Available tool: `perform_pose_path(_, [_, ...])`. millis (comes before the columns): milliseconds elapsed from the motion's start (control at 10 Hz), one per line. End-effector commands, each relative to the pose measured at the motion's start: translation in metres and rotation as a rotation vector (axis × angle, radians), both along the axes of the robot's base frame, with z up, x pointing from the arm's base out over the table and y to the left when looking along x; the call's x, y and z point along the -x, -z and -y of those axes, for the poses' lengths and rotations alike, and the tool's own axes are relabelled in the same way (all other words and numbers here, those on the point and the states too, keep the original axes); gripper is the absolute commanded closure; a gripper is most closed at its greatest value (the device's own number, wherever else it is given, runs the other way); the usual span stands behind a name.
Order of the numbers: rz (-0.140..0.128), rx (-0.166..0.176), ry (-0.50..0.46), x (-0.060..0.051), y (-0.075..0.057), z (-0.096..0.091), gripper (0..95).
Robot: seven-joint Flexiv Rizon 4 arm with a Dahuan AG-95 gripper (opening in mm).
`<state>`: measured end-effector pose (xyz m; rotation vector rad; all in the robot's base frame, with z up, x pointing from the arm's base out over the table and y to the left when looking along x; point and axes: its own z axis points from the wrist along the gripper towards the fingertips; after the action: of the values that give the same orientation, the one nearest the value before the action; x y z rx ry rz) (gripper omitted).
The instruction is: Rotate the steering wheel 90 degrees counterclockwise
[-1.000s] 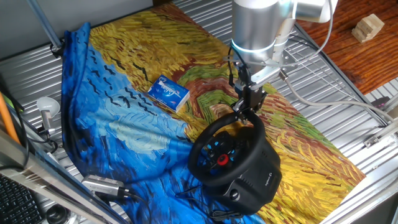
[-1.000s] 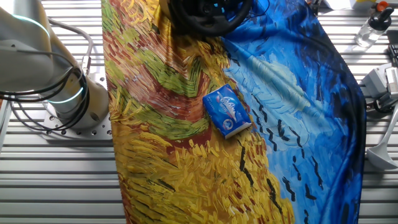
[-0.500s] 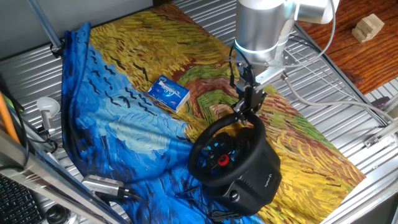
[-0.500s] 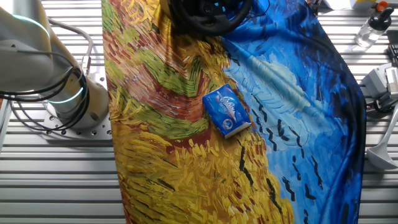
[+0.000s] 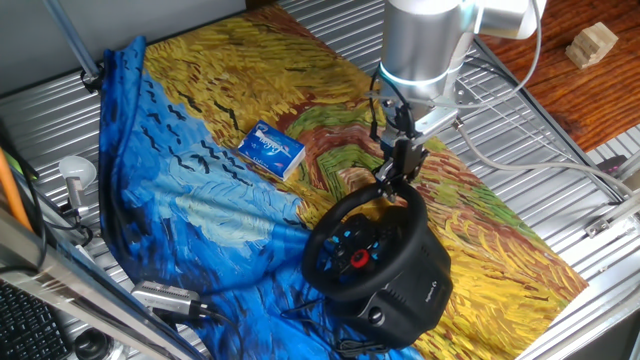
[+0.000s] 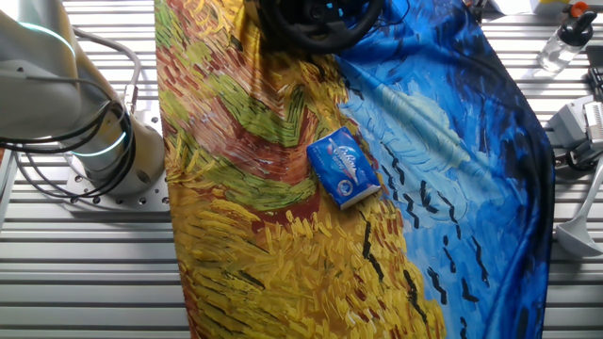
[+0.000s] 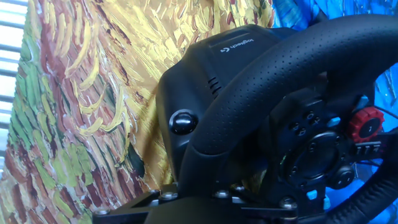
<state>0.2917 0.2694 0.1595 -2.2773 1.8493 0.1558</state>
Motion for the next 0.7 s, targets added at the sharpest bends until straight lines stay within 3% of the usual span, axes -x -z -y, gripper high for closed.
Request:
perform_pose_path(100, [0.011,0.000,-0.003,-0.0019,0.0013,-0.0017,95.0])
perform_pose_path(700, [0.022,0.006,-0.019,-0.0045,0.0072,0.0009,95.0])
